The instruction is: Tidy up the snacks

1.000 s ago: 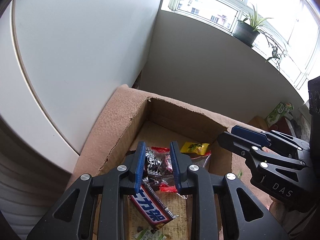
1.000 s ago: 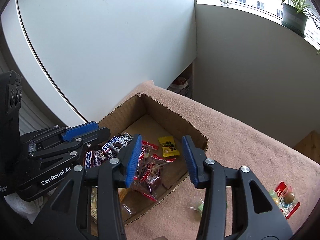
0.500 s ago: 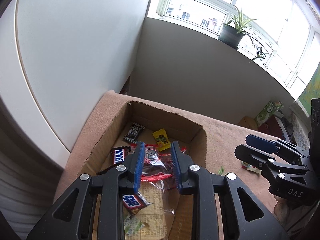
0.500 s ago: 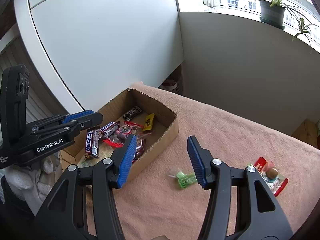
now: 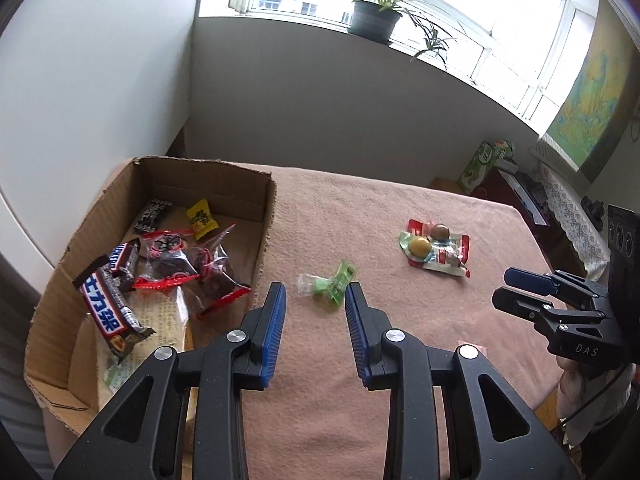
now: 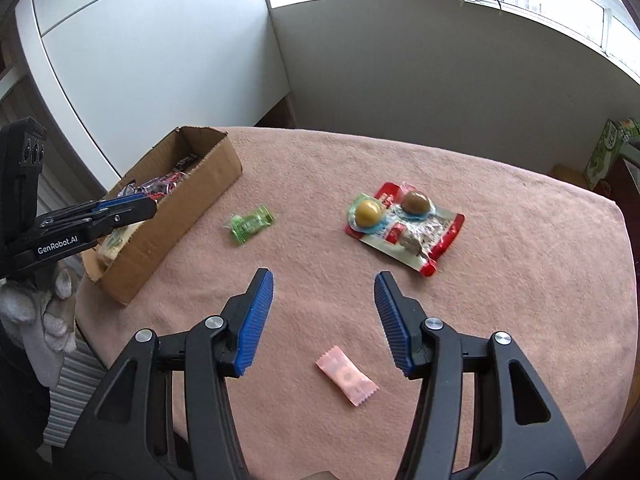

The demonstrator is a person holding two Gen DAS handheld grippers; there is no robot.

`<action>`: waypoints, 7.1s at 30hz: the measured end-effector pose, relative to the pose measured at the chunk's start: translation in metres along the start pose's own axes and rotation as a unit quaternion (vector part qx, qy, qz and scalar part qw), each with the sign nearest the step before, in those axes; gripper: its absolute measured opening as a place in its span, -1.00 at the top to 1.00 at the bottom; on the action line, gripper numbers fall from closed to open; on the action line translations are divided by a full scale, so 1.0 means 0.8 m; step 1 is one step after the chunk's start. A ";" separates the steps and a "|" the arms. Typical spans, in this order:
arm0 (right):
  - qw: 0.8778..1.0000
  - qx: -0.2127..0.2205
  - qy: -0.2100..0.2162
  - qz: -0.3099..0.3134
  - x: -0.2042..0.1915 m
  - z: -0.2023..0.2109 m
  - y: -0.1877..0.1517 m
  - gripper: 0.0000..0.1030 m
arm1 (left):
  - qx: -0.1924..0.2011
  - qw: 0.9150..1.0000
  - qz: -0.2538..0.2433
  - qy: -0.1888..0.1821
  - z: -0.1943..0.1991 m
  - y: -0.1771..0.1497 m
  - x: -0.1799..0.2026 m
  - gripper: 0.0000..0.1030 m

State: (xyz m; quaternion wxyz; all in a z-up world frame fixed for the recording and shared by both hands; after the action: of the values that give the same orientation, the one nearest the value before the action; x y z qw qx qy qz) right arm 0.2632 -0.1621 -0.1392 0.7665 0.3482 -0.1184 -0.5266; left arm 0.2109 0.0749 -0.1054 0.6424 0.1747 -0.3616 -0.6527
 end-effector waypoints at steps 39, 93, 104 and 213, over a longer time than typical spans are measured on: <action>0.992 -0.100 0.078 -0.009 0.012 -0.047 -0.068 -0.07 | -0.136 0.979 -0.144 0.043 -0.146 -0.018 0.059 0.44; 0.997 -0.060 -0.005 0.044 -0.002 -0.009 -0.077 0.60 | -0.102 0.987 -0.123 0.015 -0.127 -0.028 0.064 0.70; 0.997 -0.060 -0.011 0.038 0.002 -0.015 -0.077 0.60 | -0.098 0.987 -0.120 0.044 -0.135 -0.030 0.052 0.29; 0.991 -0.061 0.005 -0.117 0.130 -0.064 -0.029 0.37 | -0.102 0.986 -0.124 -0.048 -0.170 -0.034 0.160 0.53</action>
State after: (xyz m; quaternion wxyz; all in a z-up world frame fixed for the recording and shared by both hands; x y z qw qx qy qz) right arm 0.3177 -0.2380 -0.2111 0.7201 0.3149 -0.0413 -0.6169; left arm 0.2712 -0.0845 -0.1860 0.5533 0.1206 -0.2989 -0.7681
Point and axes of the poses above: each gripper's, at about its wrist camera, not at the fingertips, and z roughly against the way its jaws point, x to its right, y to its top, the point moved 3 cm from there along -z, roughly the way its jaws point, and after that the axes turned 5 degrees about x, right-handed, at the moved point
